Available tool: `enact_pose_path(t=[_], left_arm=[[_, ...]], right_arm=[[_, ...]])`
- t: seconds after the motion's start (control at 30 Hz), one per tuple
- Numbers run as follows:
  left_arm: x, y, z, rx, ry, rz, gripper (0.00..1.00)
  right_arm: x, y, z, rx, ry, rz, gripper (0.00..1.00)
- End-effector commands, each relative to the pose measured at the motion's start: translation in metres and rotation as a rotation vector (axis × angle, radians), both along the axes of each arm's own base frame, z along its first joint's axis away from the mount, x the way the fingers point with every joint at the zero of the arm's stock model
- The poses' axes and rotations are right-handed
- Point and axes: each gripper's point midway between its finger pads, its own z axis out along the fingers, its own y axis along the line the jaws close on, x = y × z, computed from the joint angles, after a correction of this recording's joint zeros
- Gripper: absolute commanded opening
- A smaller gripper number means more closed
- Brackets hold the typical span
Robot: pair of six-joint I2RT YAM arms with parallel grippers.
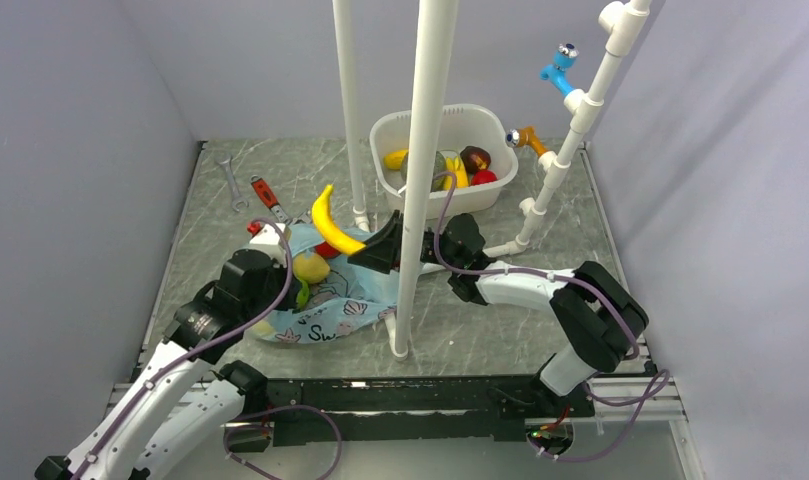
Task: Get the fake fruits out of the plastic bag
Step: Place the fake fruit in the bin.
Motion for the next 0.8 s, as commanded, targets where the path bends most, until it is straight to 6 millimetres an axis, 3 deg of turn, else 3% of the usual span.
enact_pose_path(t=[0.0,0.07,0.13,0.23,0.33,0.43,0.53,0.77], left_arm=[[-0.002,-0.012,0.015,-0.006,-0.02,-0.106,0.0],[-0.003,-0.019,0.016,-0.032,-0.049,-0.146,0.0],[-0.004,-0.02,0.022,-0.044,-0.092,-0.163,0.0],[-0.004,-0.018,0.026,-0.057,-0.133,-0.155,0.0],[-0.004,-0.021,0.029,-0.072,-0.148,-0.169,0.0],[-0.006,-0.021,0.032,-0.072,-0.151,-0.176,0.0],[-0.008,-0.02,0.034,-0.079,-0.161,-0.174,0.0],[-0.006,-0.008,0.041,-0.073,-0.208,-0.116,0.0]], right_arm=[[0.011,-0.002,0.07,0.154,0.015,-0.055,0.0],[0.023,-0.008,0.075,0.142,0.044,-0.143,0.0],[0.051,-0.02,0.066,0.044,0.08,-0.332,0.0],[0.097,-0.062,0.051,-0.147,0.059,-0.695,0.0],[0.137,-0.121,0.03,-0.324,0.071,-1.038,0.0],[0.166,-0.157,0.013,-0.545,0.037,-1.192,0.0],[0.187,-0.173,0.002,-0.707,0.006,-1.256,0.0],[0.241,-0.186,0.006,-0.832,-0.049,-1.342,0.0]])
